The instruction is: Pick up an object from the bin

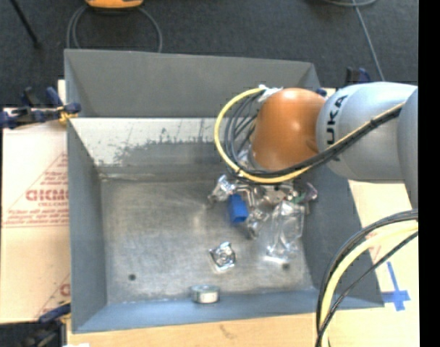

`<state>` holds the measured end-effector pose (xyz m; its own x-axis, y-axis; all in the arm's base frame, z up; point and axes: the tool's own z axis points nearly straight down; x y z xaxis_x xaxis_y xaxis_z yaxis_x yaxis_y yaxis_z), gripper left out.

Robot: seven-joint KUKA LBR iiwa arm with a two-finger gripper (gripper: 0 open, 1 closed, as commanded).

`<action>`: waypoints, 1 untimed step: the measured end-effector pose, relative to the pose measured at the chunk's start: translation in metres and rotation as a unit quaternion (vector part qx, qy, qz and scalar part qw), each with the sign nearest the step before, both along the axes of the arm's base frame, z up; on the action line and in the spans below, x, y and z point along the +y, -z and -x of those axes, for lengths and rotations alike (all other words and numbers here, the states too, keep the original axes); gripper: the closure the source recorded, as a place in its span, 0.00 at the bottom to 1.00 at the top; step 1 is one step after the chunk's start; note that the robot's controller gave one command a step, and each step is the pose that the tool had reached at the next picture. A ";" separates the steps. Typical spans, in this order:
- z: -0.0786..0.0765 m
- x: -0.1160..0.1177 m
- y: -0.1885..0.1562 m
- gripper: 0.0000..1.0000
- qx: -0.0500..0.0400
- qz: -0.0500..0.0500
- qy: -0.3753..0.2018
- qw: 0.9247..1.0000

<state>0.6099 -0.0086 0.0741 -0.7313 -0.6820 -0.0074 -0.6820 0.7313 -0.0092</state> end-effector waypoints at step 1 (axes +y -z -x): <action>-0.038 -0.060 -0.012 0.00 0.001 -0.001 -0.051 0.999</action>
Offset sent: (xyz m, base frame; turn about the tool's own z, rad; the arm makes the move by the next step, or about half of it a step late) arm 0.0350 -0.0565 0.0094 -0.1096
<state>0.6477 -0.0684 0.0860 -0.6585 -0.7525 -0.0077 -0.7525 0.6585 -0.0062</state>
